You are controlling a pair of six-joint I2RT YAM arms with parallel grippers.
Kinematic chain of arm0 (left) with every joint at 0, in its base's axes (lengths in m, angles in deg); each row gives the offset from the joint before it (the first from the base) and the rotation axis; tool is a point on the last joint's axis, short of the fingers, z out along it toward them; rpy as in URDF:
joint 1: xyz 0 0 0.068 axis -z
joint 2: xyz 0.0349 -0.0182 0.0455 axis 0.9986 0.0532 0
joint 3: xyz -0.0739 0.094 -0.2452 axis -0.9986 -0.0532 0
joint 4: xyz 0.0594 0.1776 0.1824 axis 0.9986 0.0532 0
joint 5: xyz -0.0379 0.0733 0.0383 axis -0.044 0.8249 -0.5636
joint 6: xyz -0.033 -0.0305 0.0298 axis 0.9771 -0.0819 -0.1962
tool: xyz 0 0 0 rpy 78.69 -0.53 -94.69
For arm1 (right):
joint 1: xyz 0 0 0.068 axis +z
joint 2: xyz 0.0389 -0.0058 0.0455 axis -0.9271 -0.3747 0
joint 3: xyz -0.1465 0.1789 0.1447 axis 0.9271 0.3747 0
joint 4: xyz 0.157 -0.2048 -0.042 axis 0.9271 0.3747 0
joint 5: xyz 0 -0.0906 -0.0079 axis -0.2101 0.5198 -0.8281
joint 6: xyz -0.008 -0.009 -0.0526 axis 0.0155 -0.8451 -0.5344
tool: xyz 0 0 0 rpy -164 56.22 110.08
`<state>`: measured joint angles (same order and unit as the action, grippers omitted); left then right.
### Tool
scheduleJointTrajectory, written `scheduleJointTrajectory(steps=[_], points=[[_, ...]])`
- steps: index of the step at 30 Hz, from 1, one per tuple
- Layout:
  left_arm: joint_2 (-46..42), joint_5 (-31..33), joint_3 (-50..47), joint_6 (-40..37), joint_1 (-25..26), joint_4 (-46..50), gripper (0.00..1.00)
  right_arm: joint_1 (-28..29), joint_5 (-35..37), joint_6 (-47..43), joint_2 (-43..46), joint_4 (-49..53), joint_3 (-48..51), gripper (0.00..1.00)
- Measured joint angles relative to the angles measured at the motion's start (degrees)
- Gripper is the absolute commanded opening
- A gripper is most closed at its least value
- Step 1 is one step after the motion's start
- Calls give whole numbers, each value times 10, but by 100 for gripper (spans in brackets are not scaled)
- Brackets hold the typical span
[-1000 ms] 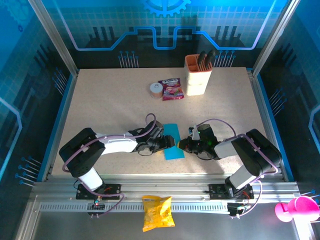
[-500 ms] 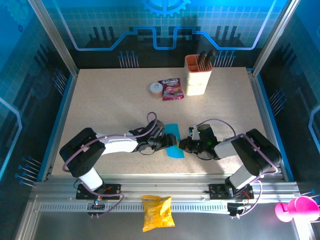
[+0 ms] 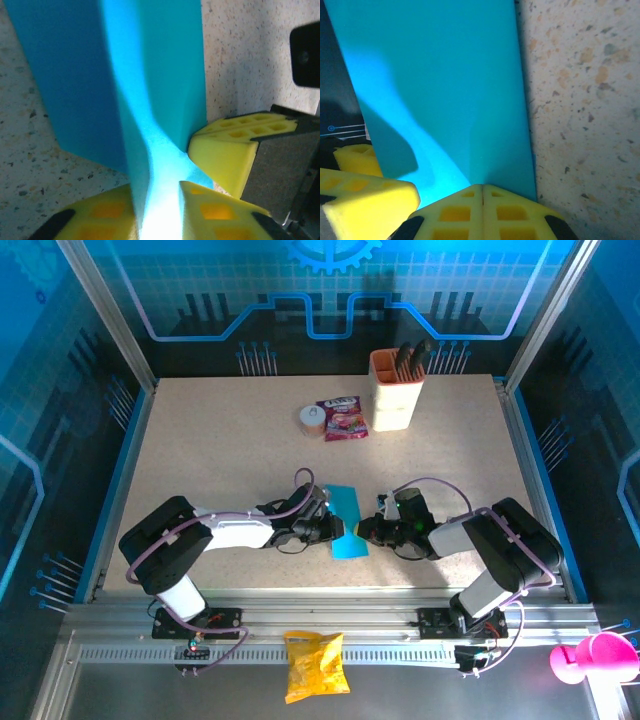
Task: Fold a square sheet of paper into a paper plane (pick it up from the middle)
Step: Third fold the triangle at the center of the table.
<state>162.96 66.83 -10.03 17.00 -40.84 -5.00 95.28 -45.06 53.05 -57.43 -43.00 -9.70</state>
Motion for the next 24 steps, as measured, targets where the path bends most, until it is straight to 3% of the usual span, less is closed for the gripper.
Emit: scheduleJointTrajectory(steps=[5, 10, 14, 19, 24], points=[[0, -5, -2, -9, 0, 0, 13, 0, 2, -5, 5, 26, -9, 0], [0, -10, -2, -11, -1, 0, 1, 0, 6, -15, 15, 62, -19, 0], [0, -21, -2, -5, -4, 0, 0, 0, 13, -33, 29, 109, -31, 0], [0, -34, -2, 11, -14, 5, 0, 1, 21, -68, 83, 185, -49, 10], [0, -49, 3, 29, -22, 31, 0, 28, 57, -123, 167, 286, -91, 27]])
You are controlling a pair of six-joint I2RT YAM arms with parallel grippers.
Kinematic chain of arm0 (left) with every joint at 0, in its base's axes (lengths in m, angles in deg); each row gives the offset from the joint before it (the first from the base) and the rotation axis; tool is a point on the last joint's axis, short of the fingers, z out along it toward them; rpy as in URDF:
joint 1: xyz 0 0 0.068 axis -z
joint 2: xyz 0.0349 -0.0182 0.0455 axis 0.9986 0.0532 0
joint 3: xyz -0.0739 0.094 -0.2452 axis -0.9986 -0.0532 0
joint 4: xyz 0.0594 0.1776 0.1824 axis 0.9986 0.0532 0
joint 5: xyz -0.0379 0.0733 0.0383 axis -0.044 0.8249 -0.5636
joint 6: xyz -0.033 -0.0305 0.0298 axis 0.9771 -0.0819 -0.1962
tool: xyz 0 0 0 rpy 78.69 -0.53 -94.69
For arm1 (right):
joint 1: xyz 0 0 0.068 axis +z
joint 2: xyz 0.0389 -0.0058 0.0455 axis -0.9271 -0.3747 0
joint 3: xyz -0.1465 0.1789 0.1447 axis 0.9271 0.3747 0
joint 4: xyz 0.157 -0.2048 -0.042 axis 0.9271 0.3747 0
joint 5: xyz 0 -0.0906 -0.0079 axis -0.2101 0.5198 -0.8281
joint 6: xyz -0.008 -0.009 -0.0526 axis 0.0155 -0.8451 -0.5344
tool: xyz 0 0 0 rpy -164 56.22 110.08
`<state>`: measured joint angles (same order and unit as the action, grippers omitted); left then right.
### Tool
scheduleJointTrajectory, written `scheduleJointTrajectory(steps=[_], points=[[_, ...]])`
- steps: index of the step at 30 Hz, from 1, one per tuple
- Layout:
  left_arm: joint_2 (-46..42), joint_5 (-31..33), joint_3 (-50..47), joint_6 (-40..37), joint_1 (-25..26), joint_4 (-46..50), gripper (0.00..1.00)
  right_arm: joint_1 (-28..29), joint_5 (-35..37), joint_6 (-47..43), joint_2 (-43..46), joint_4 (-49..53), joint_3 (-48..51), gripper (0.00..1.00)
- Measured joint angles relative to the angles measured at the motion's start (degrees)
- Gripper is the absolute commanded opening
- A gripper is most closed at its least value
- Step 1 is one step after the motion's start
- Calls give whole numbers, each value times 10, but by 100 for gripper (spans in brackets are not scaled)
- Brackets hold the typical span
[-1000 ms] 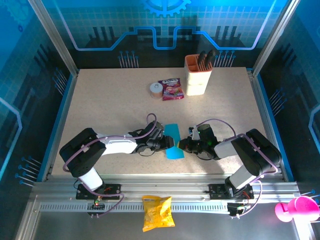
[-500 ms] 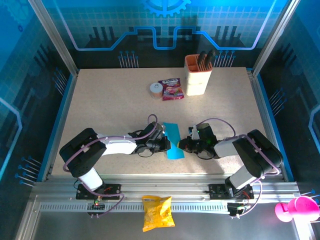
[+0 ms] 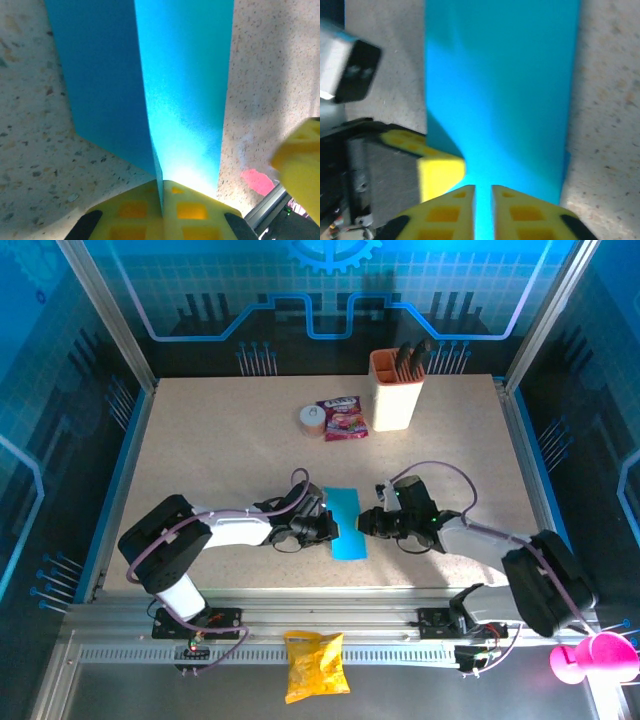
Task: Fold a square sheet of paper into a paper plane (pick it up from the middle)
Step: Third fold the triangle at the center of the table.
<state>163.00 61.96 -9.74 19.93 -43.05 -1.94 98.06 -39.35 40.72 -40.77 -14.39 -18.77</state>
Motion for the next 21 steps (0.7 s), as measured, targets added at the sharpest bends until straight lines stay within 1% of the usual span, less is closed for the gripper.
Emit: scheduleJointTrajectory(steps=[1, 5, 9, 13, 17, 21], points=[[0, -5, 2, 5, -3, 5, 0, 12, 12, -13, 12, 21, -11, 32], [3, -22, 13, 16, -12, 22, 0, 79, 68, -57, 42, 91, -47, 47], [12, -40, 22, 26, -20, 29, 0, 157, 138, -87, 44, 144, -65, 53], [17, -52, 24, 27, -22, 31, 0, 225, 204, -98, 38, 179, -72, 56], [18, -61, 26, 26, -24, 31, 0, 267, 256, -100, 14, 194, -81, 57], [18, -66, 26, 26, -27, 31, 0, 302, 298, -100, -28, 205, -102, 58]])
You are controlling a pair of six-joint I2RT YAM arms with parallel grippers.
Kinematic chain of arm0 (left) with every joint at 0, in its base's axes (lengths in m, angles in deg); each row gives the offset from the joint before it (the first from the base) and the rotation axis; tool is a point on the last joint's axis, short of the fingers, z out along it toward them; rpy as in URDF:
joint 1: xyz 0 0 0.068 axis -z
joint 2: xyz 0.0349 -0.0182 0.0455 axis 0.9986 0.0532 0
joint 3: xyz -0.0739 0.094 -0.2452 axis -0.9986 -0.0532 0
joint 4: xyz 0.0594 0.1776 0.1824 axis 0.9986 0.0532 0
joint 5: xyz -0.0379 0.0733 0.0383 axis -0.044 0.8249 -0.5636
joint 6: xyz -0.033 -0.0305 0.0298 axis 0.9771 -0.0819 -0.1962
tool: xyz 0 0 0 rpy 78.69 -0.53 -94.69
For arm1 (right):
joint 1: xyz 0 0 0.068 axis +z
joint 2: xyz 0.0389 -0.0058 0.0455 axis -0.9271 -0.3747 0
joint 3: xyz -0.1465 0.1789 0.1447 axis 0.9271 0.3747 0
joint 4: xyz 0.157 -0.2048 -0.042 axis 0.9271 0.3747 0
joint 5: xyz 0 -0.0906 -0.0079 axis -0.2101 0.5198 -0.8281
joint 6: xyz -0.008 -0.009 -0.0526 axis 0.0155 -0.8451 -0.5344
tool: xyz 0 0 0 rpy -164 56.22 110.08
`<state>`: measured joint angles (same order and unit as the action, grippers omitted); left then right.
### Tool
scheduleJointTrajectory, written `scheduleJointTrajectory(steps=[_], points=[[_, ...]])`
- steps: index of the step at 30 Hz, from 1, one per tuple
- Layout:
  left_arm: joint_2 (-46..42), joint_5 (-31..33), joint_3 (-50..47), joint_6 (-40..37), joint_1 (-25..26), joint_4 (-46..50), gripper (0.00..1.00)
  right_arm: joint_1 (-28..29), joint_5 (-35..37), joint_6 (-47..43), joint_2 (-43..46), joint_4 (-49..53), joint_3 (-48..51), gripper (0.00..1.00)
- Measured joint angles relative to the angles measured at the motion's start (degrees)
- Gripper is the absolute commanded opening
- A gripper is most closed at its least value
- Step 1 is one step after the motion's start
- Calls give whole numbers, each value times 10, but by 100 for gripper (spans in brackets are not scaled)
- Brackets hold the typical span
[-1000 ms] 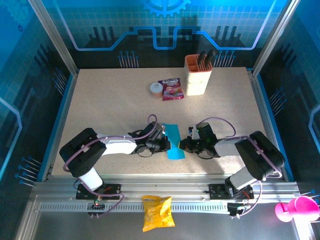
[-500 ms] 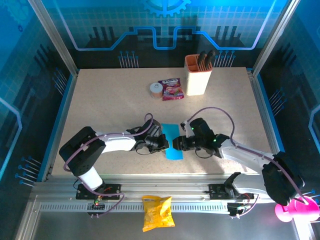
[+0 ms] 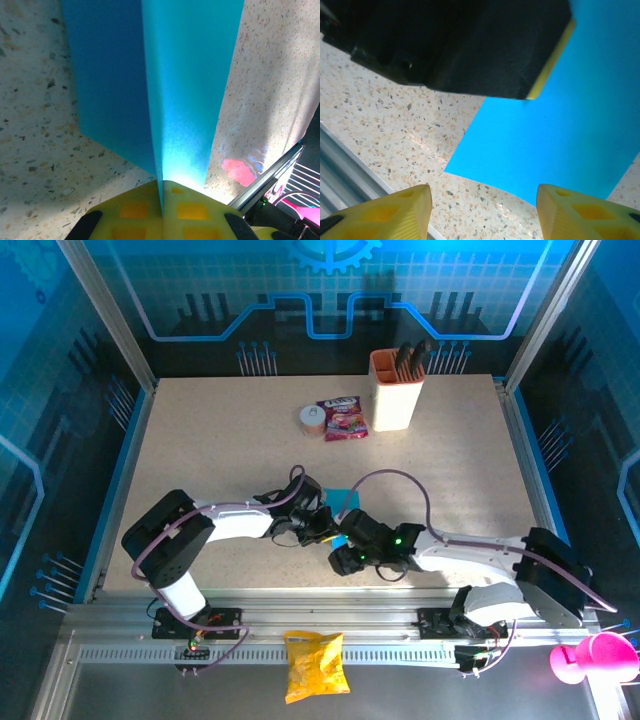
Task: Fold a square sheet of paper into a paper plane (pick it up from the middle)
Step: Third fold the triangle at the center of the table.
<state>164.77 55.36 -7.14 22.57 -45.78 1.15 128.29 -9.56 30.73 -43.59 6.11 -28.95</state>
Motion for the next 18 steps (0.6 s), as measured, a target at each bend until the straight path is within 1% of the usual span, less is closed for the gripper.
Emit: scheduleJointTrajectory(steps=[5, 9, 10, 15, 18], points=[[1, -3, 0, 0, -4, 4, 0, 24, 47, 0, -41, 9, -32, 58], [1, -6, 0, 0, -5, 4, 0, 28, 68, -2, -60, 12, -51, 53], [1, -7, 0, 0, -5, 4, 0, 28, 71, -3, -63, 12, -54, 50], [1, -10, 0, 0, -5, 3, 0, 28, 83, -9, -73, 17, -66, 27], [1, -11, 0, 0, -6, 3, 0, 28, 85, -10, -73, 20, -66, 17]])
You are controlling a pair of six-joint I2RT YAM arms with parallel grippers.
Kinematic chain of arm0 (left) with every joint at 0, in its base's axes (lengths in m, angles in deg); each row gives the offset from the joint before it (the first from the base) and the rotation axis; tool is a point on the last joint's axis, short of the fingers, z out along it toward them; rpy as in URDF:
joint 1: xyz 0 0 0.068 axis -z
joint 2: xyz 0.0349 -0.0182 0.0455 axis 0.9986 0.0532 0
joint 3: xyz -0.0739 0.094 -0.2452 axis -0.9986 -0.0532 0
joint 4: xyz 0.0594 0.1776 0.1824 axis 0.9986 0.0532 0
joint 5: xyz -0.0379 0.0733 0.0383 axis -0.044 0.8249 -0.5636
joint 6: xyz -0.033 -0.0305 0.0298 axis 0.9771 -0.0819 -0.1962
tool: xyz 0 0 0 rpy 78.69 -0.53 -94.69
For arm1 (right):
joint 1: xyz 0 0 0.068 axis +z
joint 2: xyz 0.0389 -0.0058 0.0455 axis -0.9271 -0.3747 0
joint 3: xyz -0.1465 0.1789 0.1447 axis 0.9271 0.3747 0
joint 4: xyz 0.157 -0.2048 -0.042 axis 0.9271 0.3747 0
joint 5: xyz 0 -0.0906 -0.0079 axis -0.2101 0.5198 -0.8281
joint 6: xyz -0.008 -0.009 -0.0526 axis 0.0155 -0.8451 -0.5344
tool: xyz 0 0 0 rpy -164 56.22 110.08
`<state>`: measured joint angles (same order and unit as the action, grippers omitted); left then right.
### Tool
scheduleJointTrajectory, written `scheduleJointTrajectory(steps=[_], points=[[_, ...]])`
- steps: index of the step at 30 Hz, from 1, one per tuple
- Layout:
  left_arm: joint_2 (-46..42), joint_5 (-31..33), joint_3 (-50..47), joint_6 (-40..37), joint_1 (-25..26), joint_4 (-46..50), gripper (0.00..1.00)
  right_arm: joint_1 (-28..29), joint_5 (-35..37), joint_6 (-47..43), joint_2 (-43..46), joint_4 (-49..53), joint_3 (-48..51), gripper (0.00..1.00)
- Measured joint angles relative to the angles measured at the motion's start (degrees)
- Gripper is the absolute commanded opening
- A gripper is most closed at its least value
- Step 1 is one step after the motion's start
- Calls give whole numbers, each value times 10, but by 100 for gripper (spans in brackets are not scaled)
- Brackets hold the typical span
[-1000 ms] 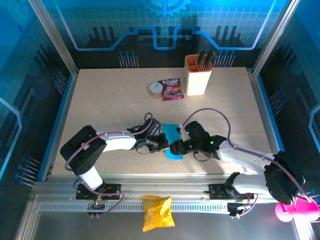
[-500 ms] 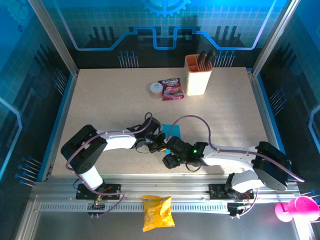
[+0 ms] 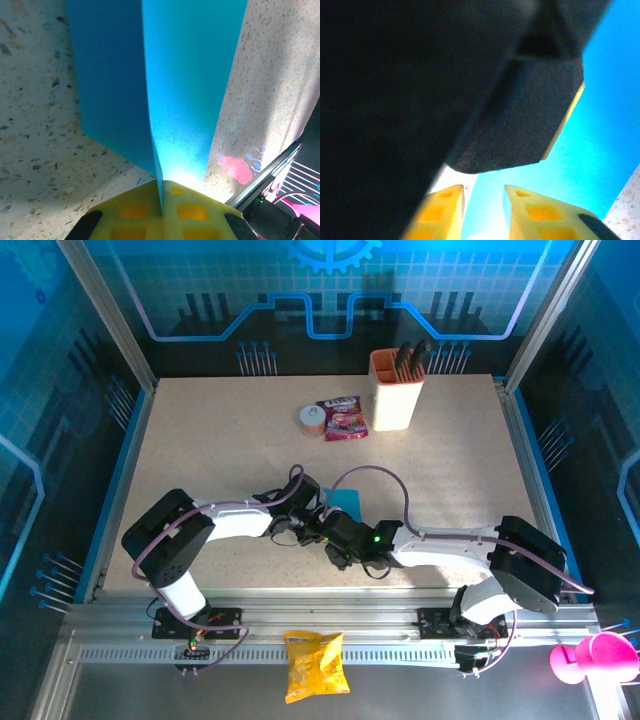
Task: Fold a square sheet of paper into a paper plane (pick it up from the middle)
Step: Third fold the triangle at the center of the table.
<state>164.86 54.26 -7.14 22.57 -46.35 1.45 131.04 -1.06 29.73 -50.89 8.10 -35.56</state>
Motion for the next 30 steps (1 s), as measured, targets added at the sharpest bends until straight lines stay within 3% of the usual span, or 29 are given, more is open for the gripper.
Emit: scheduleJointTrajectory(steps=[5, 9, 14, 17, 25, 30], points=[[0, 0, 0, 0, -2, -4, 0, 0, 0, -2, 0, 3, 0, 2], [0, -4, 0, 0, -4, -4, 0, -2, -1, -1, 0, 2, 0, 0], [-1, -4, -1, -8, -15, -1, 37, -23, -24, -5, 1, -1, 0, 0], [-21, -3, -11, -18, -33, 13, 46, -40, -48, -10, 3, -6, 1, 0], [-98, 0, 11, -69, -73, 99, 44, -52, -101, -17, 7, -31, 18, 0], [-64, -5, 91, -101, -78, 134, 31, -57, -117, -18, 8, -42, 25, 0]])
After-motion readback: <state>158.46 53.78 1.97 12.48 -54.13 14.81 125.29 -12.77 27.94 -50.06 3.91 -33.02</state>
